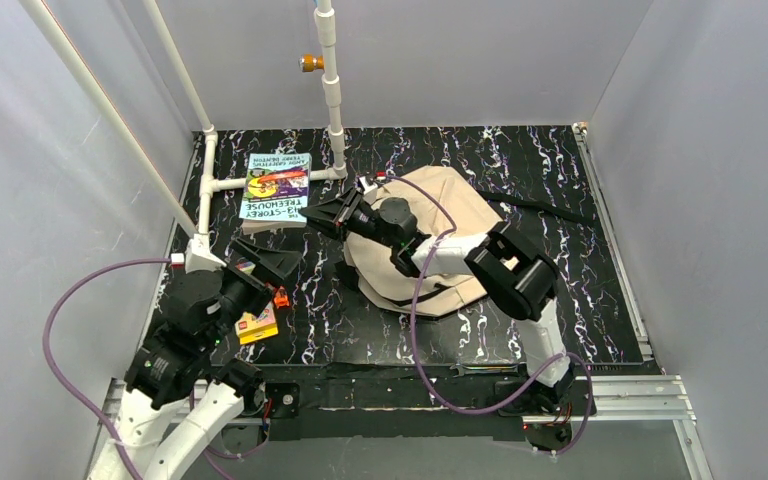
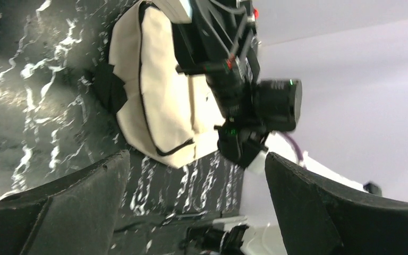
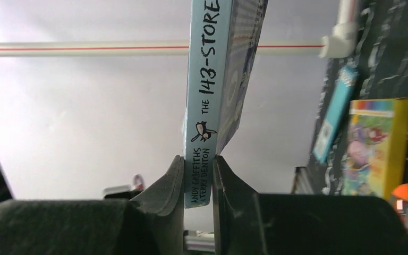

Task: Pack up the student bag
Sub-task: Pick up the book from the center of the board.

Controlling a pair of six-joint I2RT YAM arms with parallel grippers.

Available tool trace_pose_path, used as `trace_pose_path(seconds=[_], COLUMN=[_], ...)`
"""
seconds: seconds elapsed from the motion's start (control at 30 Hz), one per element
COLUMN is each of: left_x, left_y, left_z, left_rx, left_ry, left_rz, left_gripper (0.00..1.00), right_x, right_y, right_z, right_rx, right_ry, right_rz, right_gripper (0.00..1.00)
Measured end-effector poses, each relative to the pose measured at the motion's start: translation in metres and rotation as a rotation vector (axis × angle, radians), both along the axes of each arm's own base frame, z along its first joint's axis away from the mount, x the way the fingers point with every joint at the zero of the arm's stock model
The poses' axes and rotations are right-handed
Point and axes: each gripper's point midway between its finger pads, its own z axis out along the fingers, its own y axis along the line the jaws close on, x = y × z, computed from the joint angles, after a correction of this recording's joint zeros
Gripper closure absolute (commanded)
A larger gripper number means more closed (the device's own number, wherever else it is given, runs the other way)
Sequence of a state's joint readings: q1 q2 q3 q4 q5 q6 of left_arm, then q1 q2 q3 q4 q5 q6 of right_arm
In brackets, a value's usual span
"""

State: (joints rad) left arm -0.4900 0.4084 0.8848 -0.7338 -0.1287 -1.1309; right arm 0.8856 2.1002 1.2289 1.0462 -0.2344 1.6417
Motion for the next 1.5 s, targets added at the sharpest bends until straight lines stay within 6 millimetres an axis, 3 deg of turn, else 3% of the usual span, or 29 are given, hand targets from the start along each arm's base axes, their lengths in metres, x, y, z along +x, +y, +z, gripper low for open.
trace_pose_path(seconds=[0.17, 0.27, 0.4, 0.5, 0.63, 0.8, 0.97, 1.17, 1.3, 1.4, 1.5], left_x=[0.03, 0.048, 0.07, 0.083, 0.093, 0.102, 0.107, 0.111, 0.112, 0.113, 0.114], left_y=[-0.012, -0.018, -0.024, -0.024, -0.017, -0.003, 0.009, 0.018, 0.021, 0.021, 0.021], left_z=[-0.006, -0.009, -0.009, 0.004, 0.017, 0.012, -0.001, 0.0, 0.002, 0.0, -0.001], left_rx=[-0.105, -0.152, -0.181, -0.194, -0.213, -0.232, -0.281, -0.325, -0.345, -0.334, -0.303], left_ry=[-0.054, -0.083, -0.131, -0.19, -0.256, -0.27, -0.242, -0.25, -0.256, -0.252, -0.257], left_rz=[0.057, 0.083, 0.112, 0.138, 0.195, 0.294, 0.389, 0.456, 0.478, 0.485, 0.477], left_gripper=[0.02, 0.02, 0.02, 0.02, 0.02, 0.07, 0.21, 0.4, 0.6, 0.84, 1.0], right_x=[-0.019, -0.027, -0.033, -0.033, -0.033, -0.034, -0.035, -0.038, -0.043, -0.044, -0.043], right_y=[-0.016, -0.023, -0.027, -0.028, -0.029, -0.03, -0.03, -0.03, -0.03, -0.029, -0.03], right_z=[0.045, 0.056, 0.055, 0.05, 0.049, 0.048, 0.047, 0.049, 0.043, 0.043, 0.045], right_rx=[0.106, 0.134, 0.142, 0.136, 0.138, 0.148, 0.149, 0.162, 0.159, 0.165, 0.174], right_ry=[-0.014, -0.012, -0.002, 0.019, 0.031, 0.04, 0.049, 0.047, 0.066, 0.074, 0.069], right_rz=[0.024, 0.035, 0.041, 0.041, 0.042, 0.039, 0.037, 0.034, 0.036, 0.033, 0.026], right_gripper=[0.99, 0.99, 0.99, 0.99, 0.99, 0.99, 0.99, 0.99, 0.99, 0.99, 0.99])
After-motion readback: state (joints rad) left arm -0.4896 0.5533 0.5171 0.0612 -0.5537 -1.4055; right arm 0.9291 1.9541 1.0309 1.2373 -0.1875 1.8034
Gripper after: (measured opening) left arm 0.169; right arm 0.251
